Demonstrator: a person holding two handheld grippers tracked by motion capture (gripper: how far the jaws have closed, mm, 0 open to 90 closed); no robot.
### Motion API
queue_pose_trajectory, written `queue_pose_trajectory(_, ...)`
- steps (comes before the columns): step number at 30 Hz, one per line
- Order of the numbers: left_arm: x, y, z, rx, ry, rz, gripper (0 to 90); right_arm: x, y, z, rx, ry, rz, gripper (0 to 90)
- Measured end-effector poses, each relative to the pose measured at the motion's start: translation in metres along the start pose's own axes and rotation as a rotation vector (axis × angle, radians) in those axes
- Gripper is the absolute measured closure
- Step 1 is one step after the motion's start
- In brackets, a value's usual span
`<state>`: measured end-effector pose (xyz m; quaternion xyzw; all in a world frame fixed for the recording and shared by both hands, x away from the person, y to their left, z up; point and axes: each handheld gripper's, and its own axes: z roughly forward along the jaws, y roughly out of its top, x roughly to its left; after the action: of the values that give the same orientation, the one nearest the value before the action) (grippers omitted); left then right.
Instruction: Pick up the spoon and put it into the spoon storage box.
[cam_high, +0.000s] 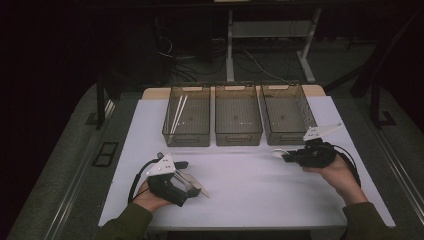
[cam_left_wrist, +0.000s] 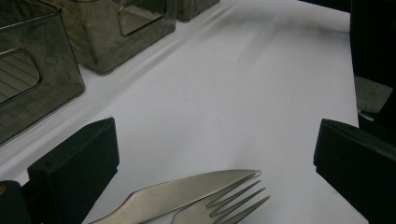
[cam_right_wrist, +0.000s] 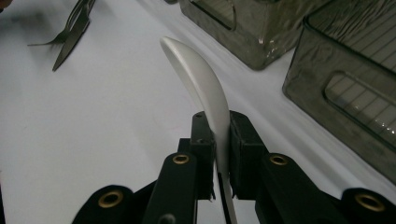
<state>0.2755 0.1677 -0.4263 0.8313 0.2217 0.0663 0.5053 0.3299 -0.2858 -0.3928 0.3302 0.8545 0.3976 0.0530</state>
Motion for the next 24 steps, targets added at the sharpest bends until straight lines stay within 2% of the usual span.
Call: queue_pose_trajectory(24,0.000,0.000,0.000,-0.010,-0.006,-0.003,0.0,-0.005,0.052,0.016,-0.052,-0.006,-0.016,81.2)
